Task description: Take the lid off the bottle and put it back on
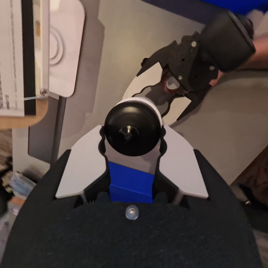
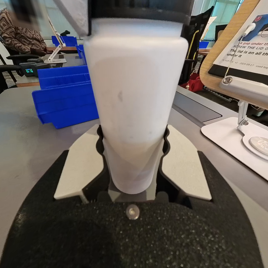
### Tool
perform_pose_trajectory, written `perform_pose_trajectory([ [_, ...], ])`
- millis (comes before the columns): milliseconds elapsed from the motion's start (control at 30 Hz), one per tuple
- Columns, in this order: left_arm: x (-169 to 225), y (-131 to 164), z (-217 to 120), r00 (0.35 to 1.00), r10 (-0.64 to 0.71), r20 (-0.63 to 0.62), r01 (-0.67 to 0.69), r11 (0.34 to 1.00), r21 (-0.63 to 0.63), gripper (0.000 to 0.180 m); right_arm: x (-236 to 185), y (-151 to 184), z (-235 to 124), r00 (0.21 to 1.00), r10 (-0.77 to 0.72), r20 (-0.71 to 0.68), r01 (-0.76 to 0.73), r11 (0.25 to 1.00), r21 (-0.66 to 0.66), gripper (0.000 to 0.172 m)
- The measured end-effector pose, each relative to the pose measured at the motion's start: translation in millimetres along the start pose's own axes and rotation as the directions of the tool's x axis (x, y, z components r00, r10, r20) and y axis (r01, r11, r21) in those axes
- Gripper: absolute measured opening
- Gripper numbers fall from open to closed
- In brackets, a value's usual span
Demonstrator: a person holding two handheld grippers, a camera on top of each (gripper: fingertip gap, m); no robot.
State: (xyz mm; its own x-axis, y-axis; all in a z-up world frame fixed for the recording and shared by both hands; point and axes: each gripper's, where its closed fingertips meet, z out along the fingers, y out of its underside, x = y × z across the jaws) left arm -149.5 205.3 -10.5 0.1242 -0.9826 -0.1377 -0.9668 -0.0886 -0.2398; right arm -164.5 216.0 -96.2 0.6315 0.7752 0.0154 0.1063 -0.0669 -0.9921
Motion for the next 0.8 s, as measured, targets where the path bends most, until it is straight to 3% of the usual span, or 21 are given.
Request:
perform_pose_trajectory([
  [100,0,1,-1,0.975,-0.213,0.071,0.214,0.977,-0.01,0.073,0,0,0,1.0,-0.002,0.0,0.002,1.0,-0.003,0.08],
  [167,0,1,-1,0.918,-0.386,0.092,0.388,0.922,-0.008,0.073,-1,0,1,1.0,-0.003,0.0,0.003,1.0,-0.005,0.08],
  [233,0,0,-1,0.902,-0.415,0.117,0.42,0.908,-0.013,0.073,-1,0,0,1.0,-0.001,-0.001,0.001,1.0,-0.005,0.08],
  [300,1,-2,-1,0.918,-0.379,0.117,0.383,0.923,-0.018,0.073,-1,1,0,1.0,0.002,-0.002,-0.002,1.0,-0.006,0.08],
  [400,2,1,-6,0.97,-0.232,0.073,0.236,0.97,-0.057,0.094,-1,1,1,1.0,-0.001,-0.002,0.001,1.0,-0.008,0.08],
  [467,-13,5,-13,0.994,-0.018,0.112,0.024,0.998,-0.051,0.088,-1,1,1,1.0,0.0,0.001,0.0,1.0,-0.005,0.08],
  [500,-17,7,-16,0.99,0.087,0.113,-0.083,0.996,-0.04,0.093,-1,1,1,1.0,0.001,0.003,0.0,1.0,-0.005,0.08],
  [567,-12,10,-19,0.973,0.23,0.033,-0.23,0.973,-0.003,0.082,-1,1,1,1.0,0.001,0.004,-0.001,1.0,-0.005,0.08],
  [600,-8,12,-19,0.963,0.268,-0.013,-0.268,0.963,0.008,0.075,-1,1,1,1.0,0.001,0.004,-0.001,1.0,-0.005,0.08],
  [800,-3,-1,-9,0.952,0.246,-0.18,-0.239,0.969,0.062,0.076,-1,1,1,1.0,0.003,0.007,-0.003,1.0,-0.005,0.08],
])
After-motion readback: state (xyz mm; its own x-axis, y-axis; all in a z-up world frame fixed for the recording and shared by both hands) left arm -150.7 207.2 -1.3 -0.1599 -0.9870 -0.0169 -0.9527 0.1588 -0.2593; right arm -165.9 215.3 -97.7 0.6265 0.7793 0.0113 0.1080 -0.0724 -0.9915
